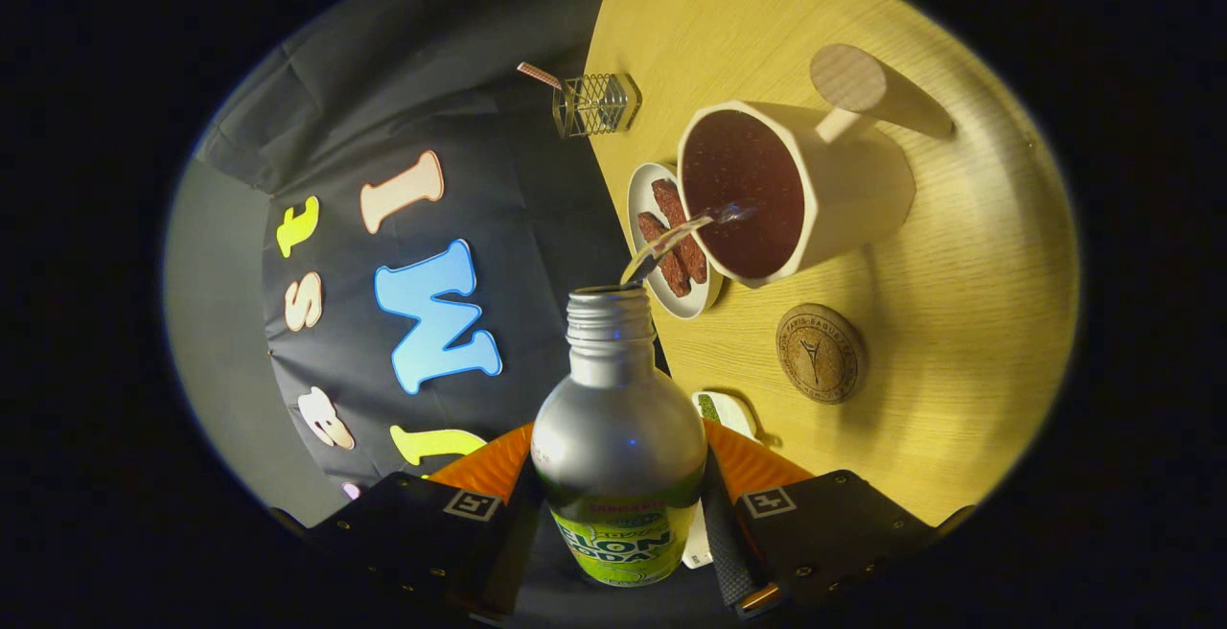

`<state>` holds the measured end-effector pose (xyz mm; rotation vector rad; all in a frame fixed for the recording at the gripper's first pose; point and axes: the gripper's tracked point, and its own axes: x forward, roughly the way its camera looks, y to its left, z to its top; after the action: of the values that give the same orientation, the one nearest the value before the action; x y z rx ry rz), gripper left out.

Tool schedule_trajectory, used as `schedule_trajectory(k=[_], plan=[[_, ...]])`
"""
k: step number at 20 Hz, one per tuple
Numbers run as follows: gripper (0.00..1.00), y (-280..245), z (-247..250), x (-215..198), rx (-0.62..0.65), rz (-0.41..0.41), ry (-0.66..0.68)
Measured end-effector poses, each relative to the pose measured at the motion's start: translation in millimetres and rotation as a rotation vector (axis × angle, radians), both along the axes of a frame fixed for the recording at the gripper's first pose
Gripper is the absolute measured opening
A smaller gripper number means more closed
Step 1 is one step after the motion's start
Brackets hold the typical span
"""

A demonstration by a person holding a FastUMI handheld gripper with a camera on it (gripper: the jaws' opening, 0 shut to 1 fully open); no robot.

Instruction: Take the bottle from table, then pour the juice into the cup, finally place the bottle on the coaster

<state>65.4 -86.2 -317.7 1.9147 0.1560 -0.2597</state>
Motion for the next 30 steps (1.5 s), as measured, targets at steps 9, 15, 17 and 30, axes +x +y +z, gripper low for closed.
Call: schedule_trajectory(k=[9, 15, 17, 30], plan=[[0.76, -1, 0, 0, 0.026, -0.019, 0.004], [0.76, -1, 0, -1, 0.042, -0.026, 0.013], [0.76, -1, 0, -1, 0.044, -0.022, 0.013], [0.76, -11, 7, 4, 0.081, -0.064, 0.001]])
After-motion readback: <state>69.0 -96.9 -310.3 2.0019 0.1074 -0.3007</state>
